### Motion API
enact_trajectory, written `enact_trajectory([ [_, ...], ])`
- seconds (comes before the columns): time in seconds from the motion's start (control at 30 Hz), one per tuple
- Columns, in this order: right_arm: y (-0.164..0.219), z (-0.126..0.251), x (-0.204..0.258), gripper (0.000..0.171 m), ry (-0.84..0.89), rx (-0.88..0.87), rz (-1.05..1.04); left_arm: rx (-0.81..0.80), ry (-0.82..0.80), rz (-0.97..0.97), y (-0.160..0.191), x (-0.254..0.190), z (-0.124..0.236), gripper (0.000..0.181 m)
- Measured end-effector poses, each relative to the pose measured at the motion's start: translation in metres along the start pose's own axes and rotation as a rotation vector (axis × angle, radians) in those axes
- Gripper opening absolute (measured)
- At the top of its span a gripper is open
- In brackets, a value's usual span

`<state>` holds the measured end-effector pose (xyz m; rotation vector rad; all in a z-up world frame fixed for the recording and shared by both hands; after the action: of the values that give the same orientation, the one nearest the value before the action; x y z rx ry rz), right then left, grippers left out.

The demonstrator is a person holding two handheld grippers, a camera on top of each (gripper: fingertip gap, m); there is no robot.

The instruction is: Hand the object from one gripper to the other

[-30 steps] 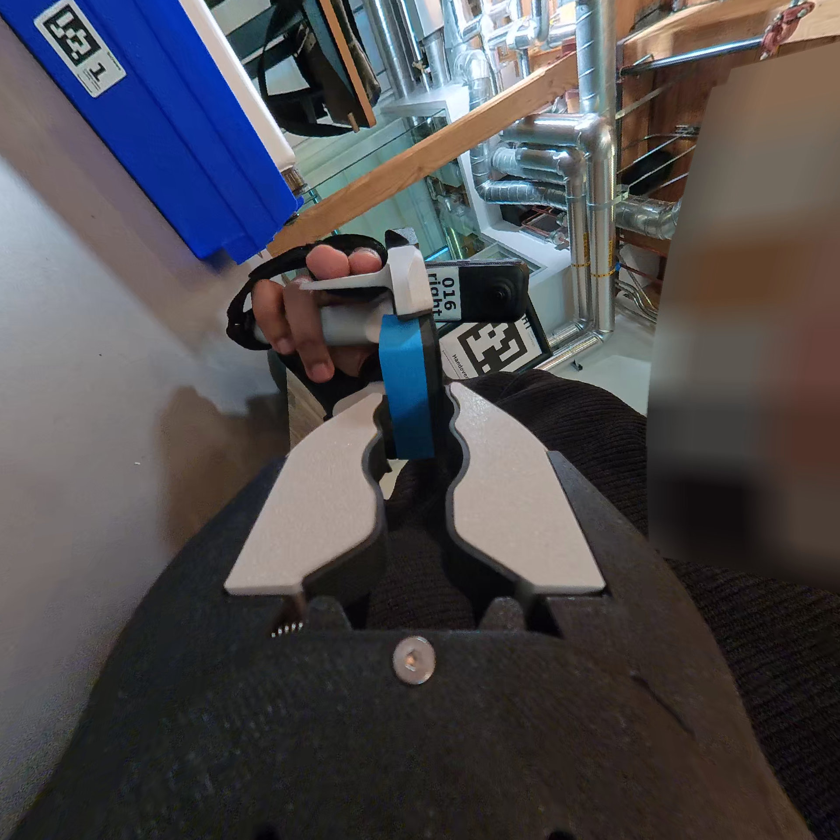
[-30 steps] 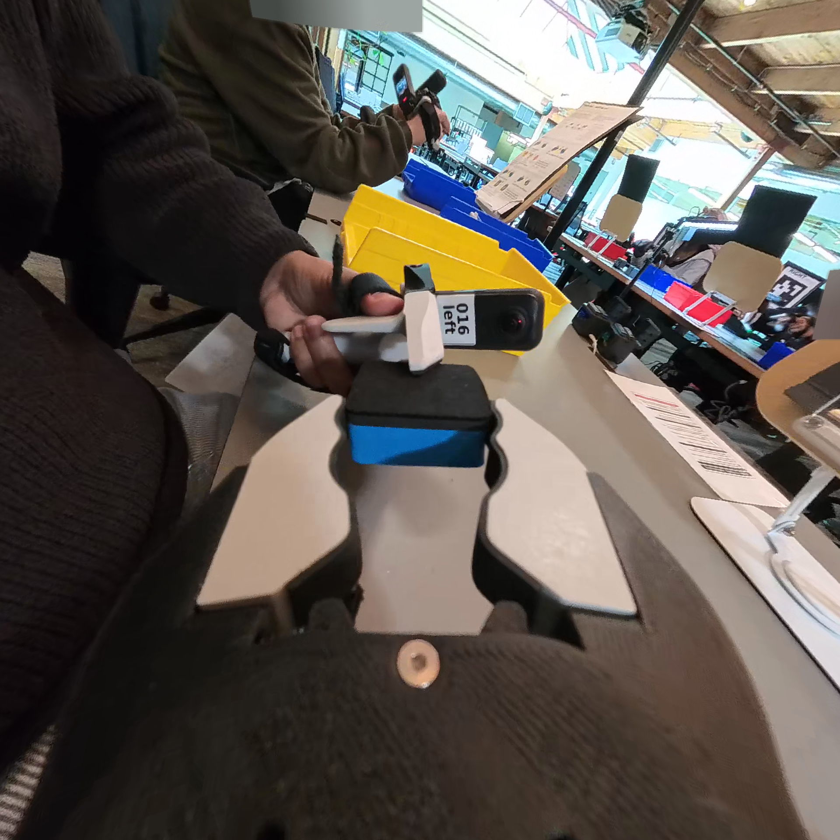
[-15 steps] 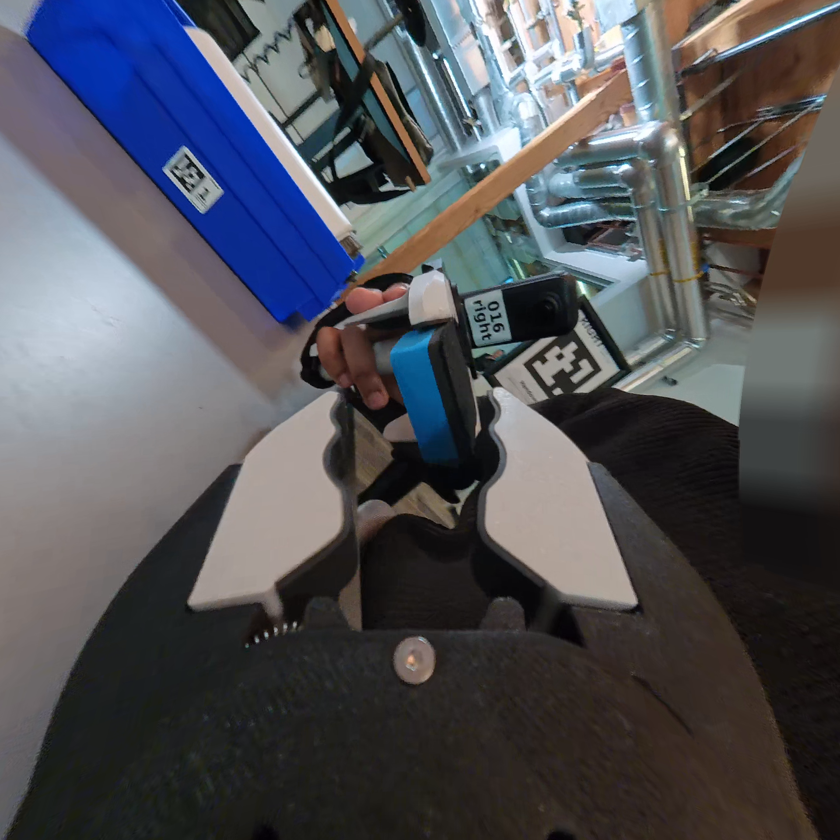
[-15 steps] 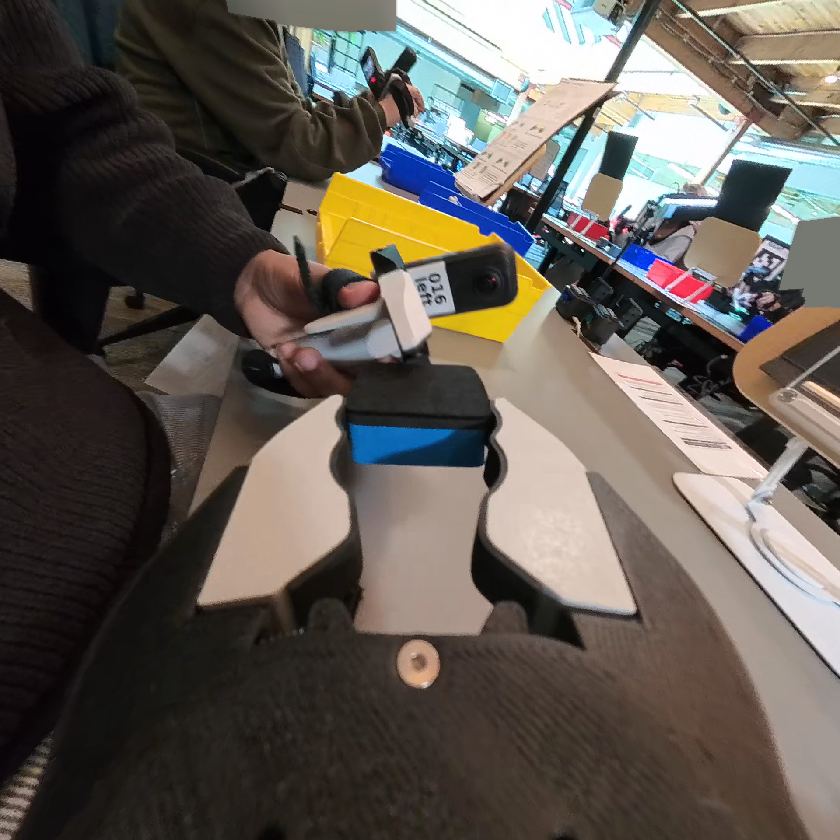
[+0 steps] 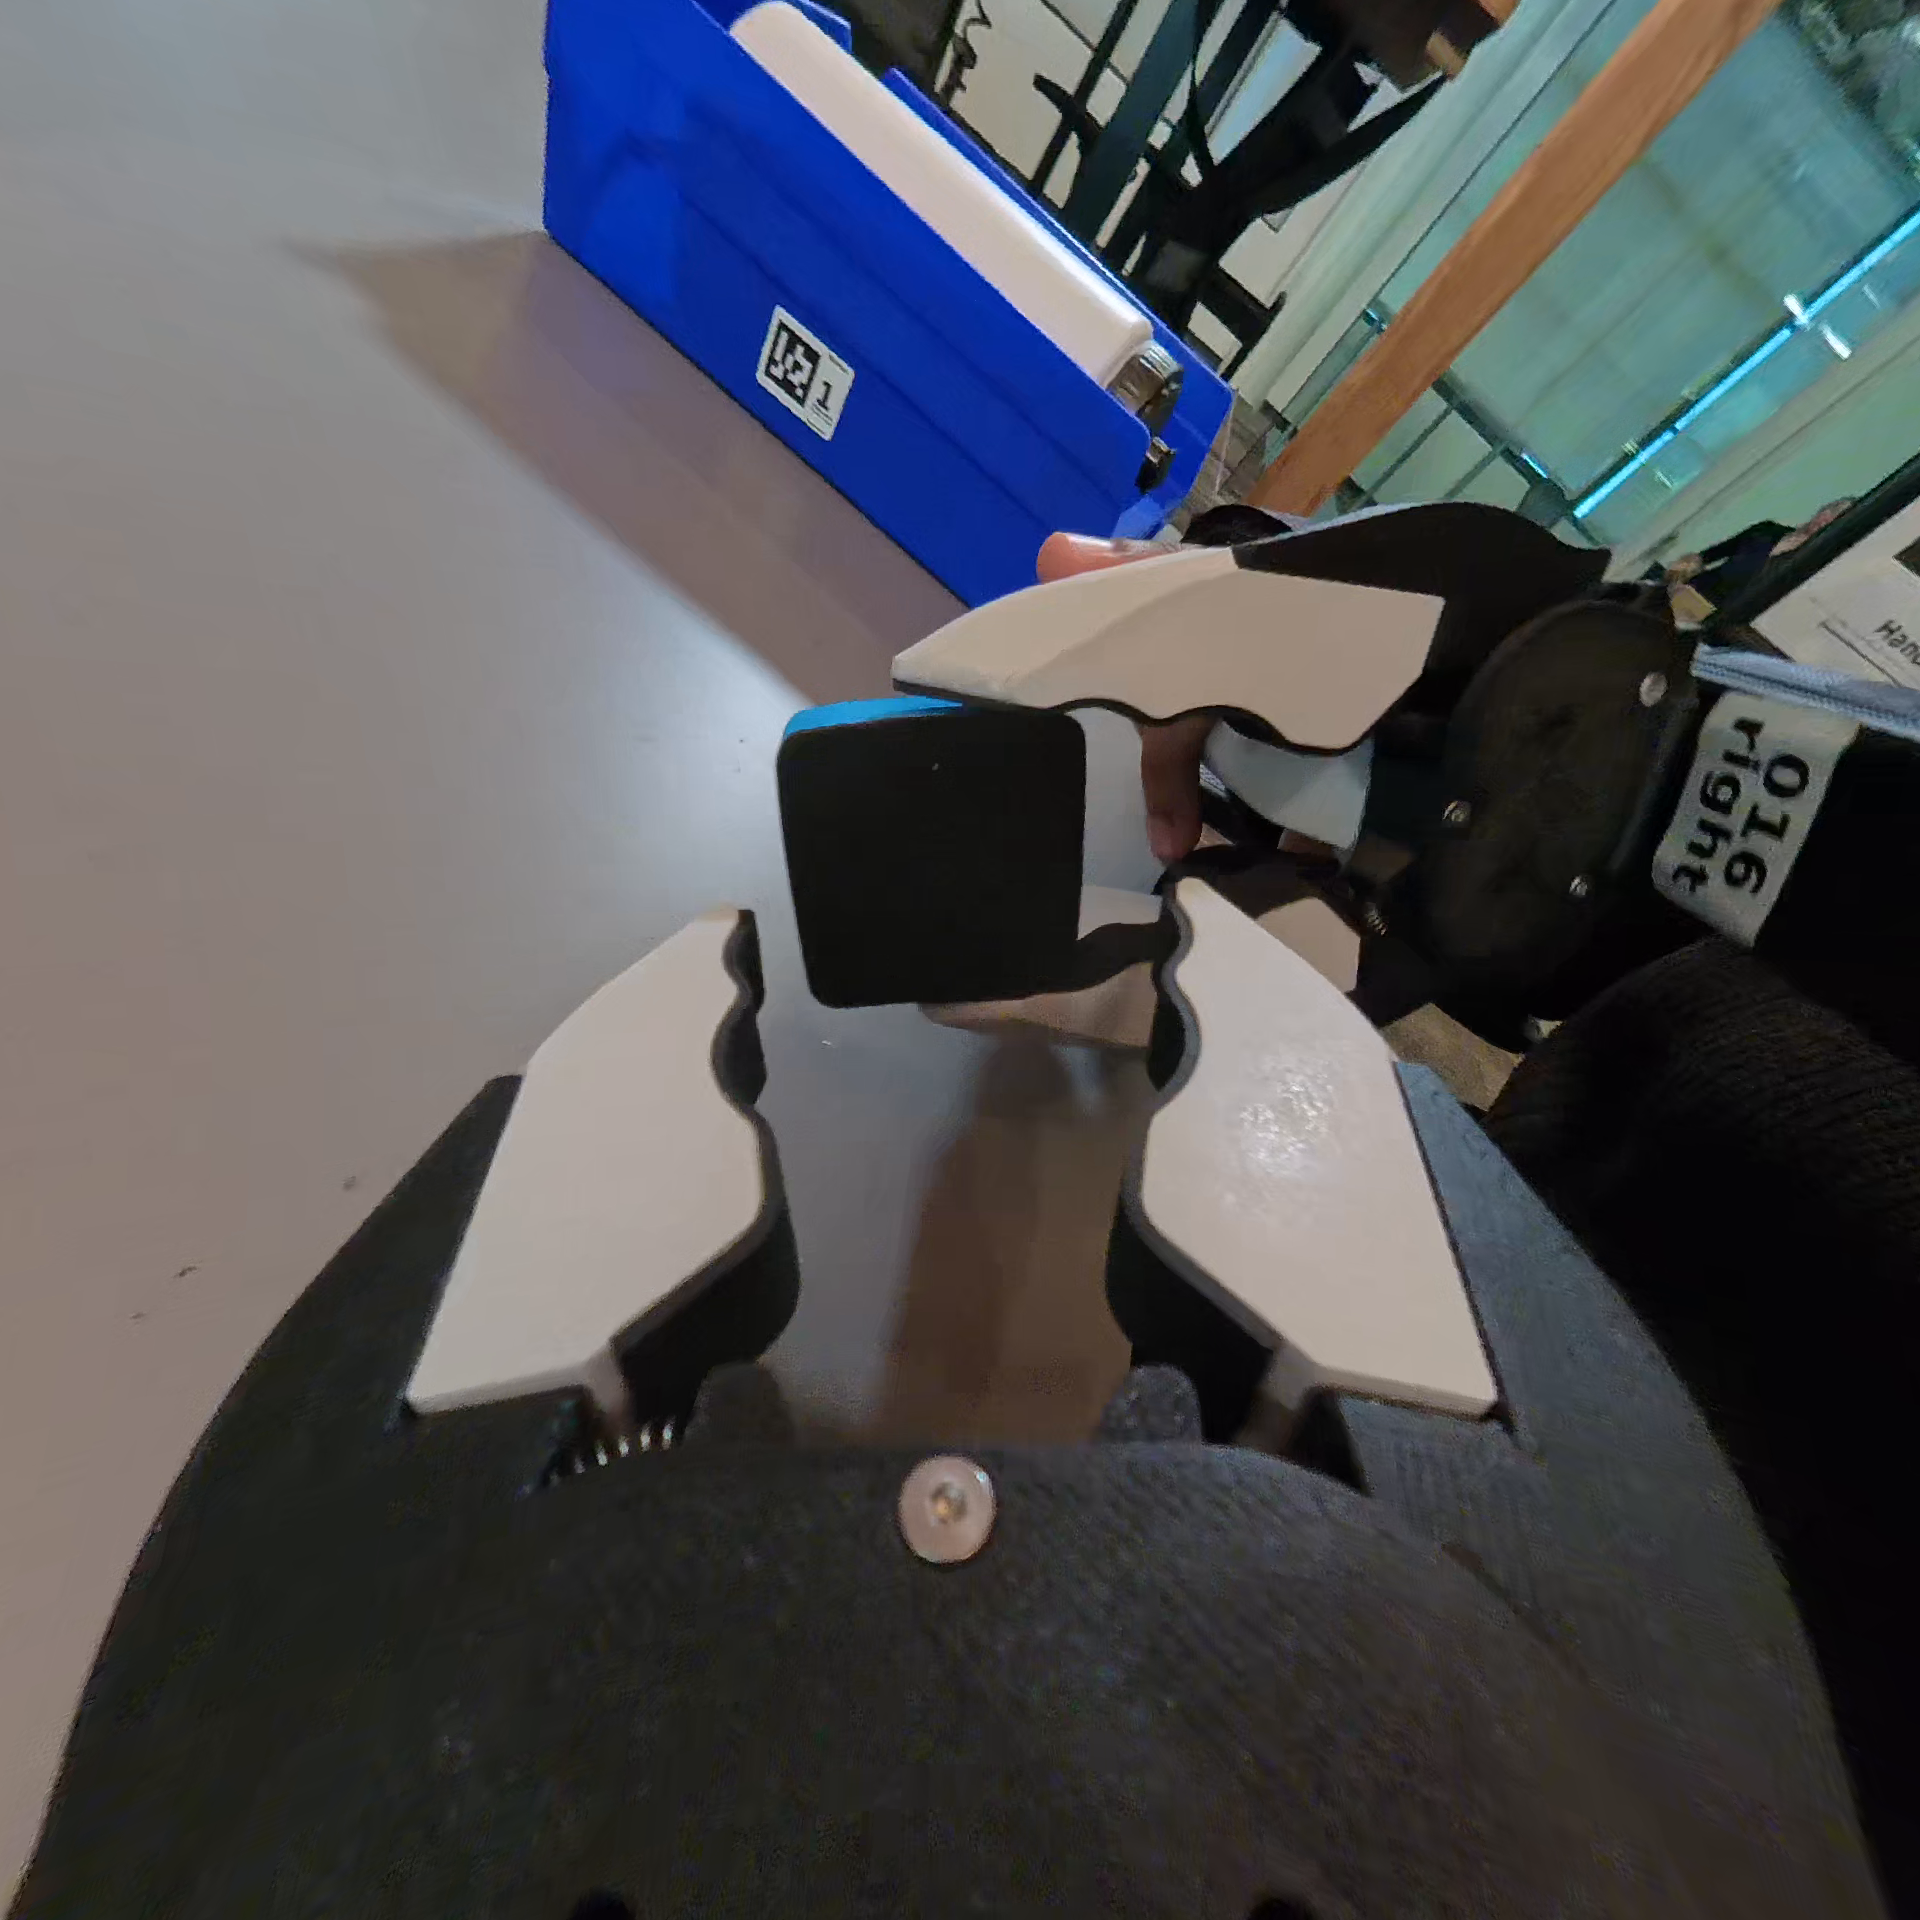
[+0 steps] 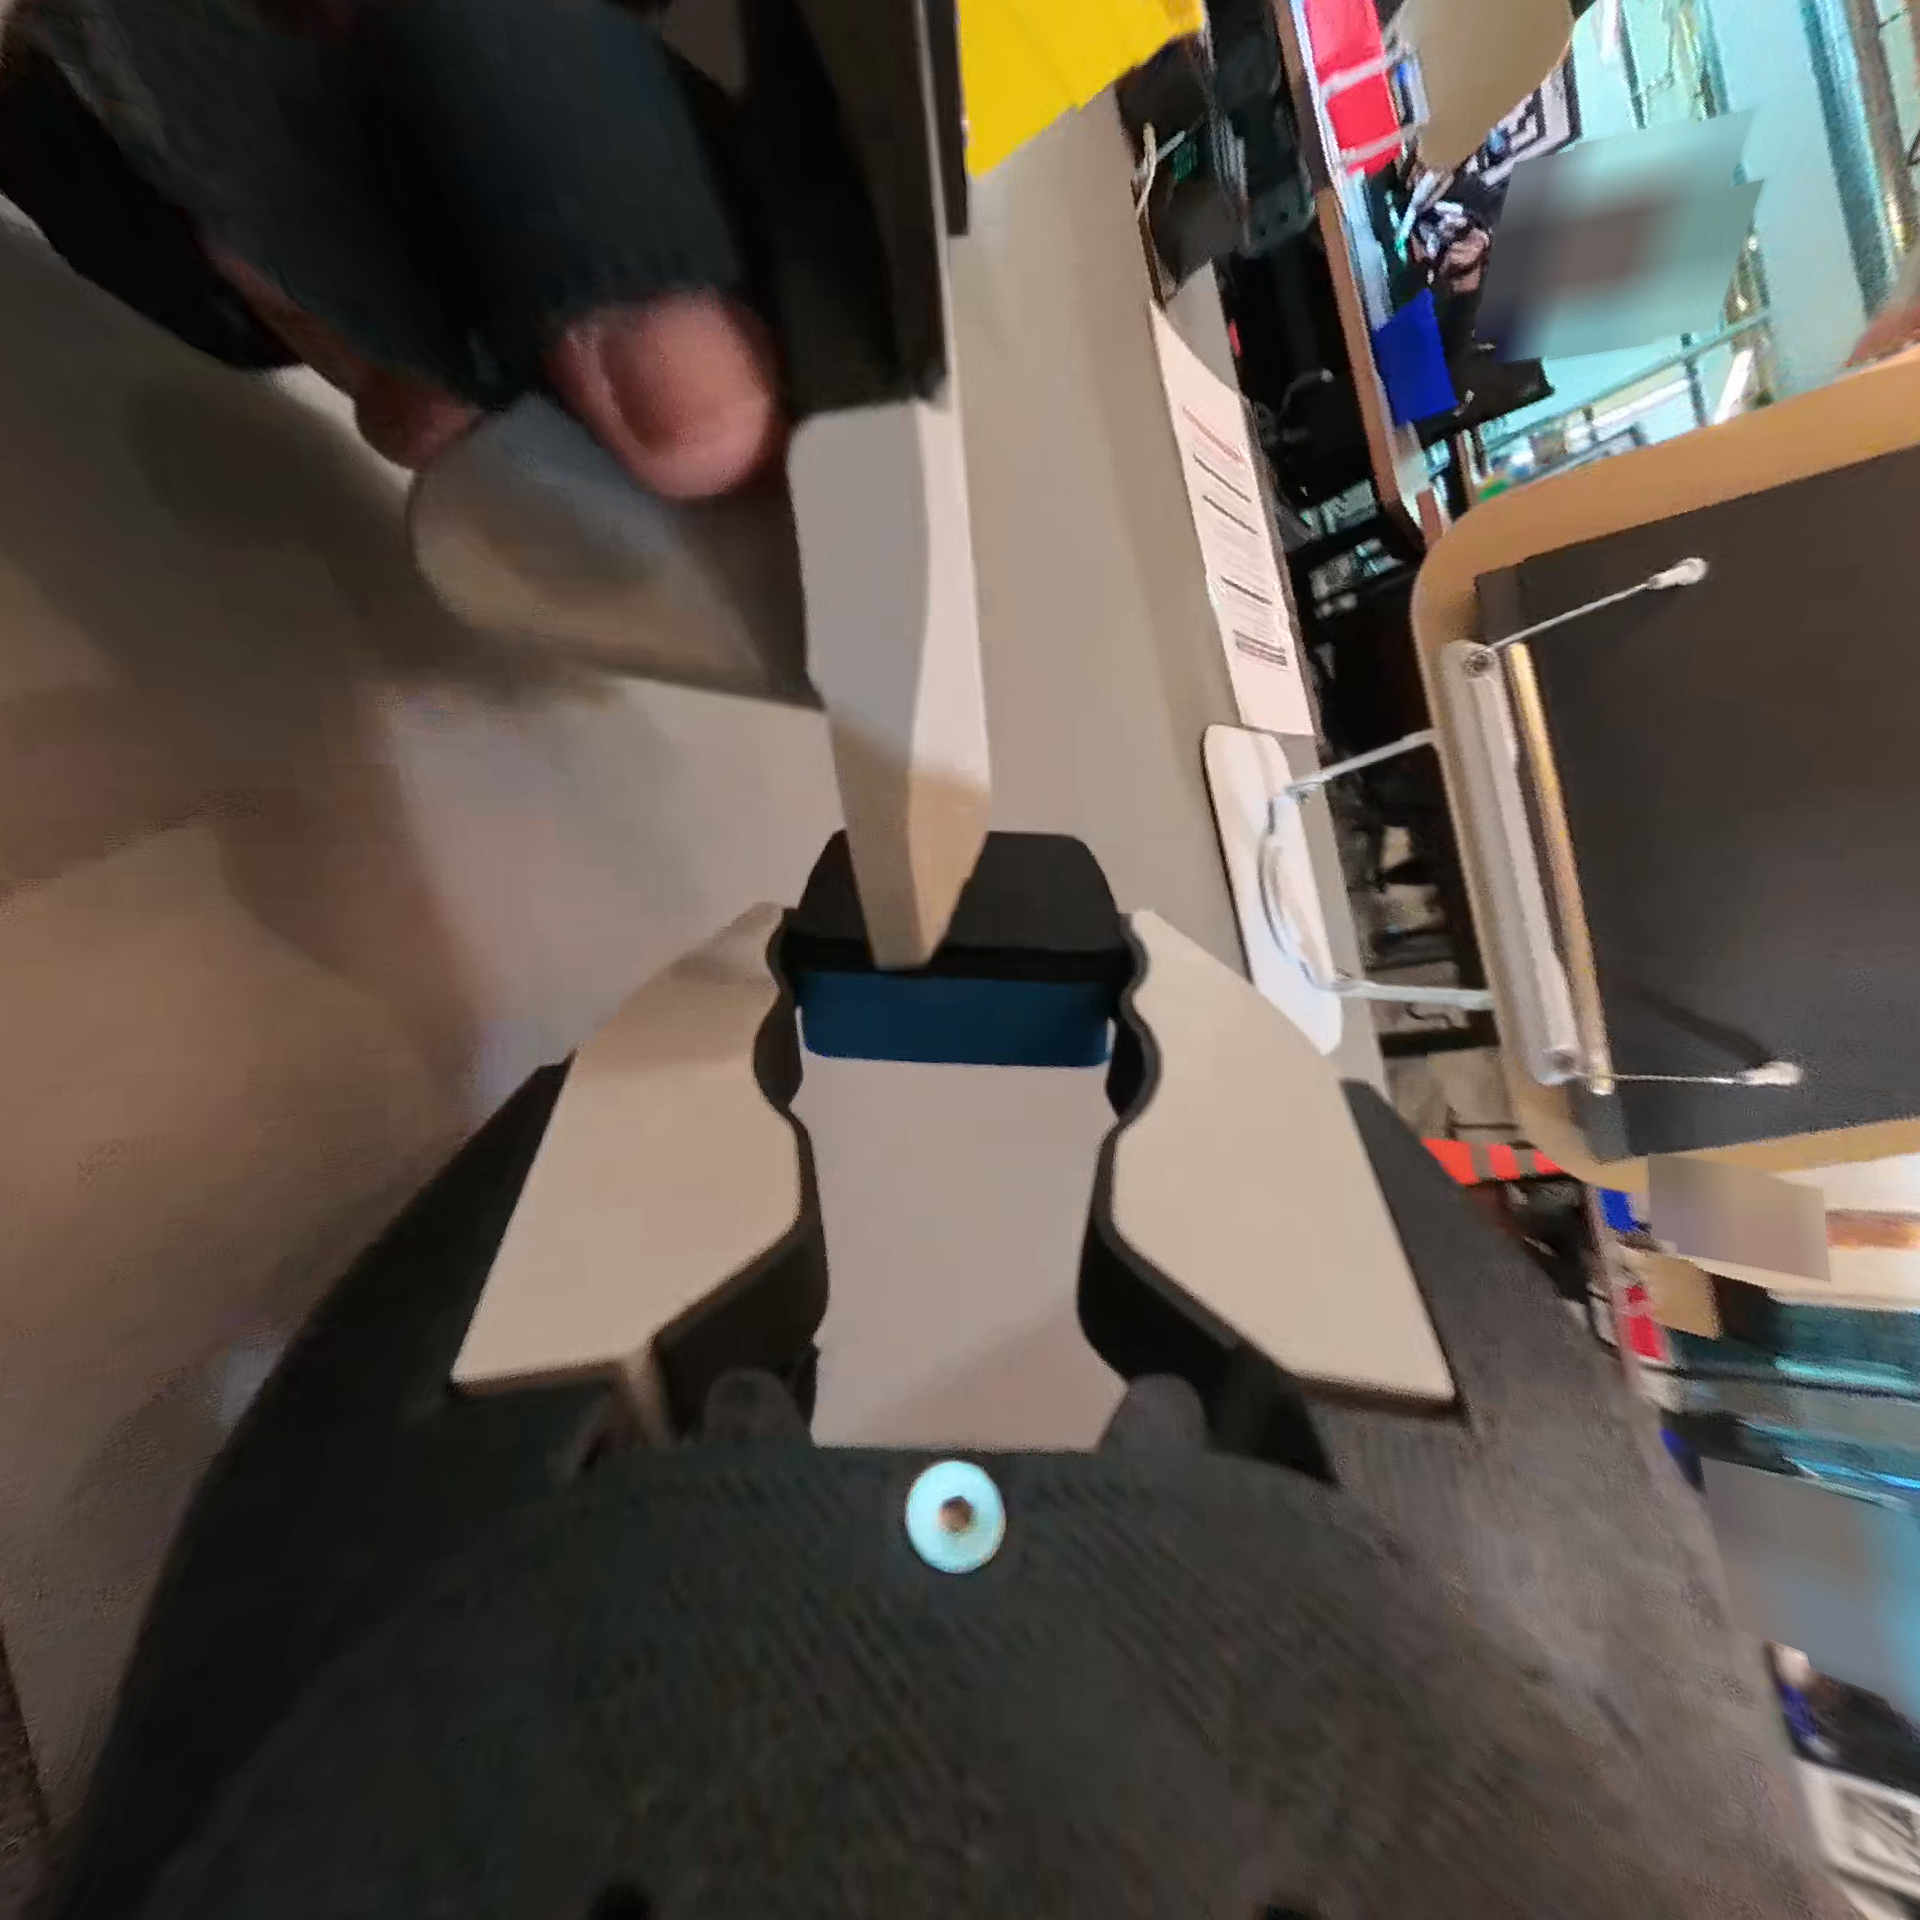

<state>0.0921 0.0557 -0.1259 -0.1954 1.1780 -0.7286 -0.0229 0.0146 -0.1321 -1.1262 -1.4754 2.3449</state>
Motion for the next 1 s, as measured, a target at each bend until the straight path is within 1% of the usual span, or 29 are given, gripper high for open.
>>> enact_trajectory([
  [0.13, -0.01, -0.003, 0.012, 0.058, 0.009, 0.075, 0.043, 0.023, 0.011, 0.009, 0.006, -0.002, -0.006, 0.076],
  [0.17, -0.012, -0.003, 0.014, 0.058, 0.007, 0.082, 0.045, 0.029, 0.003, 0.003, 0.007, -0.002, -0.007, 0.074],
  [0.2, -0.014, -0.003, 0.015, 0.058, 0.005, 0.083, 0.043, 0.035, -0.009, -0.003, 0.009, -0.001, -0.007, 0.067],
  [0.23, -0.015, -0.003, 0.016, 0.058, 0.004, 0.075, 0.037, 0.039, -0.014, -0.012, 0.009, 0.0, -0.007, 0.059],
  [0.43, -0.014, 0.0, 0.011, 0.06, 0.017, 0.002, 0.023, 0.004, 0.024, -0.009, 0.004, -0.002, -0.004, 0.058],
  [0.47, -0.013, 0.001, 0.009, 0.066, 0.031, -0.008, 0.039, -0.016, 0.044, 0.006, 0.003, -0.002, -0.003, 0.058],
  [0.53, -0.009, 0.002, 0.006, 0.085, 0.03, -0.063, 0.061, -0.063, 0.077, 0.05, 0.0, 0.0, 0.001, 0.058],
  [0.6, -0.005, 0.006, 0.001, 0.091, 0.006, -0.136, 0.016, -0.105, 0.109, 0.097, -0.003, 0.004, 0.005, 0.058],
  [0.67, -0.003, 0.009, -0.003, 0.097, -0.052, -0.223, -0.064, -0.138, 0.183, 0.156, -0.004, 0.007, 0.008, 0.058],
  [0.73, 0.0, 0.012, -0.008, 0.097, -0.101, -0.315, -0.148, -0.172, 0.261, 0.221, -0.005, 0.007, 0.008, 0.058],
  [0.8, 0.002, 0.016, -0.012, 0.097, -0.141, -0.415, -0.234, -0.202, 0.397, 0.296, -0.006, 0.003, 0.007, 0.058],
  [1.0, 0.008, 0.028, -0.03, 0.082, -0.253, -0.659, -0.483, -0.262, 0.665, 0.494, -0.005, -0.002, 0.004, 0.058],
])
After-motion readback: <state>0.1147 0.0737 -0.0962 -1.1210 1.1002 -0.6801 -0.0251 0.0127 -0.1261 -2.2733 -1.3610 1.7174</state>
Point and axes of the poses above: each gripper's, where its closed fingertips meet, z back along the fingers, y out of its underside, x = y × z across the jaws, the point moved 9 cm from there along z, back along the fingers, and after that the axes turned 4 degrees about -x, right-handed, at the moved point
